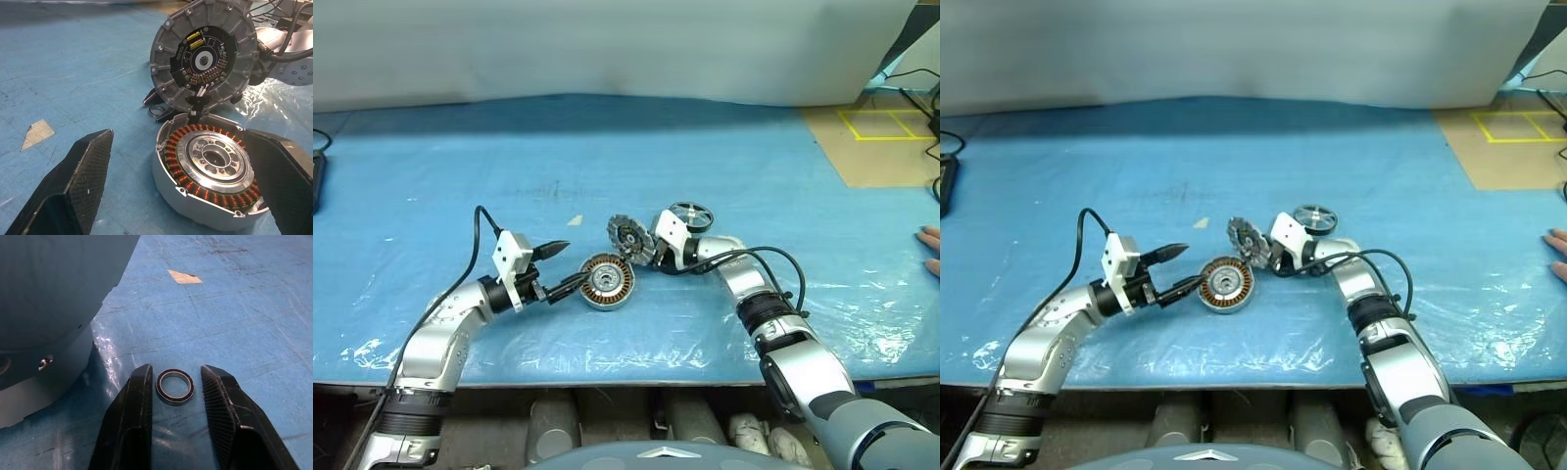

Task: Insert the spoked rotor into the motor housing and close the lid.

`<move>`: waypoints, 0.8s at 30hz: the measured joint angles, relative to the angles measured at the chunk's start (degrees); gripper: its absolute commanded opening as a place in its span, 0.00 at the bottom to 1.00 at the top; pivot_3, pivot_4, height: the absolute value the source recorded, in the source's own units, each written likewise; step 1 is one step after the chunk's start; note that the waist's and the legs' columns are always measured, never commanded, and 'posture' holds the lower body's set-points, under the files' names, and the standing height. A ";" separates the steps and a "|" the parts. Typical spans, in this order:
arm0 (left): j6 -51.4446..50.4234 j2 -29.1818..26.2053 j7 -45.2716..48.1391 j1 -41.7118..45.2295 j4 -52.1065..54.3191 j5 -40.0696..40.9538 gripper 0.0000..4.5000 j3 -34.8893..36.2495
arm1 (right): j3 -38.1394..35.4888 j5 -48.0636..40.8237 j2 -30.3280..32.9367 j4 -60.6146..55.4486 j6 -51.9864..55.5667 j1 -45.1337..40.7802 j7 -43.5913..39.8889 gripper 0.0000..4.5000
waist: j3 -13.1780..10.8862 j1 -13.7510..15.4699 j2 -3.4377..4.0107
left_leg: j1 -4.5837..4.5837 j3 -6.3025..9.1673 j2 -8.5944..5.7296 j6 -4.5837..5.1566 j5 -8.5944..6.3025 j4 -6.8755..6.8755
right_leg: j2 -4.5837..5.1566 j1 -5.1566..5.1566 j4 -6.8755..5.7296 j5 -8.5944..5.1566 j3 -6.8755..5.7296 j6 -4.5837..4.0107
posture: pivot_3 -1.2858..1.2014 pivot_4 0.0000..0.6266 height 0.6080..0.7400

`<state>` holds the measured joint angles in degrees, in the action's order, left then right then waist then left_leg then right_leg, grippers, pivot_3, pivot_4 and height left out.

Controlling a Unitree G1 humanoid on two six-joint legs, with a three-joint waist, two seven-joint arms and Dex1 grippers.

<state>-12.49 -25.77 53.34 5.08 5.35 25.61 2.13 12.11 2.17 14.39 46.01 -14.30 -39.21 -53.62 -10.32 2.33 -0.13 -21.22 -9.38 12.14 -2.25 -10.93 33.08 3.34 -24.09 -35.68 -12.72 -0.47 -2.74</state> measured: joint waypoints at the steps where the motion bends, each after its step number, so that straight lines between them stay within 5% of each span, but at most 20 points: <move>1: 0.01 0.00 0.00 -0.03 0.00 -0.01 0.99 0.00 | 0.02 0.00 0.00 0.00 -0.01 0.00 0.00 0.36 | 0.00 0.00 0.00 | 0.00 0.00 0.00 0.00 0.00 0.00 | 0.00 0.00 0.00 0.00 0.00 0.00 | 0.52 0.24 1.00; 3: 0.02 0.00 0.01 -0.09 0.00 -0.04 0.99 -0.01 | 0.02 -0.01 0.01 -0.01 0.00 0.01 0.00 0.36 | 0.00 0.00 0.00 | 0.00 -0.01 0.00 0.00 0.00 -0.01 | 0.00 0.00 0.01 0.00 0.00 0.00 | 0.52 0.24 1.00; 8: 0.06 0.00 0.03 -0.10 0.00 -0.16 0.99 -0.08 | -0.03 -0.05 0.10 -0.29 0.43 0.16 0.01 0.12 | 0.00 0.03 0.00 | 0.01 -0.02 0.00 0.00 0.00 -0.01 | 0.00 0.00 0.01 0.00 0.02 0.00 | 0.52 0.24 1.00; 24: 0.52 0.30 0.09 0.52 -0.43 -0.30 0.99 -0.51 | -3.74 -6.99 7.20 -13.74 8.16 9.75 -5.29 0.12 | 0.00 0.45 -0.01 | -0.05 -0.04 -0.04 0.00 0.00 -0.16 | 0.00 0.00 0.24 0.00 0.02 0.01 | 0.52 0.24 1.00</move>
<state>-11.96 -25.47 53.43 5.60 4.92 25.31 1.62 8.37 -4.81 21.59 32.28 -6.14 -29.46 -58.91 -10.33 2.78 -0.14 -21.27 -9.42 12.11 -2.25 -10.93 32.92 3.34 -24.09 -35.43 -12.72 -0.46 -2.73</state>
